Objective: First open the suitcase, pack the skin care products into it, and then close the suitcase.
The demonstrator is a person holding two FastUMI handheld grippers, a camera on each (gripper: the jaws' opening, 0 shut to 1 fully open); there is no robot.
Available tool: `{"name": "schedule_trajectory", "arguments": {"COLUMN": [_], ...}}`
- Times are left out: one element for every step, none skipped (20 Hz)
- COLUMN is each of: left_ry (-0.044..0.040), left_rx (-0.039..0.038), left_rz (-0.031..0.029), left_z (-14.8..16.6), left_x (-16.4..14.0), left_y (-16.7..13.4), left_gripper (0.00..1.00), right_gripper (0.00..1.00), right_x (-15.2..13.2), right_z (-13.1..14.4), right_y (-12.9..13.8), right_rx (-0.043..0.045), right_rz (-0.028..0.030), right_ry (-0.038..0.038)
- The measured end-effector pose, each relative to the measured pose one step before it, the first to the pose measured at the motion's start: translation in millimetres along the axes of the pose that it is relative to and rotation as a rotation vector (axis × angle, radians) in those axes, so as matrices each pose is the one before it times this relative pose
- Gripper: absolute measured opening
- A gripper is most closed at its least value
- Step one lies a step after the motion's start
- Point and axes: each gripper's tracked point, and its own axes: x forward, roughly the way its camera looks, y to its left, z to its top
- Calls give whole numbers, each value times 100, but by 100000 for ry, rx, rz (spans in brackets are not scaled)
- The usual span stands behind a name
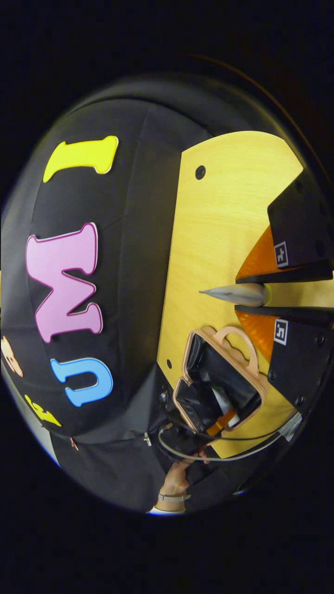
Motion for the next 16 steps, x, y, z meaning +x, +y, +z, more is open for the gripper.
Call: {"name": "schedule_trajectory", "arguments": {"left_ry": [-60,-896,-774,-989,-1045,-2976,-5045,-6218,-6992,-7549,-6714,-5921,-4434,-3295,-2619,-1410], "left_rx": [-1253,-608,-108,344,218,1657,3550,3956,4088,3662,2622,1077,-541,-1958,-3142,-3395], "left_rz": [-1706,67,1759,-666,-1148,-1816,-1655,-1085,-1020,-855,126,566,308,548,513,327], "left_z": [416,74,-116,-152,-140,137,245,293,466,657,610,308,-198,-611,-588,-949], "left_x": [592,530,91,-40,-652,-875,-1229,-1068,-1606,-1633,-1597,-1740,-1564,-1419,-1355,-1363], "left_y": [-76,367,478,-187,-230,-277,-294,193,114,273,536,605,696,989,1061,1316], "left_gripper": [47,47,47,50,51,53,54,72,73,84,85,84,84,84,84,84], "right_gripper": [25,25,25,25,25,25,25,25,25,25,25,25,25,25,25,25], "right_x": [-145,21,74,313,469,658,695,908,1118,1377,1348,1507,1723,1771,1870,1657], "right_z": [-370,-449,-537,-251,-117,-44,-145,-182,-259,-312,-272,-463,-409,-835,-748,-870], "right_y": [883,1130,1185,1266,1322,1518,1764,1781,1538,1543,1301,955,833,889,691,83], "right_rx": [268,1338,1369,897,666,170,1040,2006,2585,2139,1883,2230,3096,4184,4741,4640], "right_rz": [662,1250,1192,1498,2358,2868,2643,3375,2847,2179,1475,683,988,1157,111,-1317], "right_ry": [747,1812,2339,1653,2012,2125,1507,2476,2573,3109,3012,4607,4482,6972,6824,7695]}}
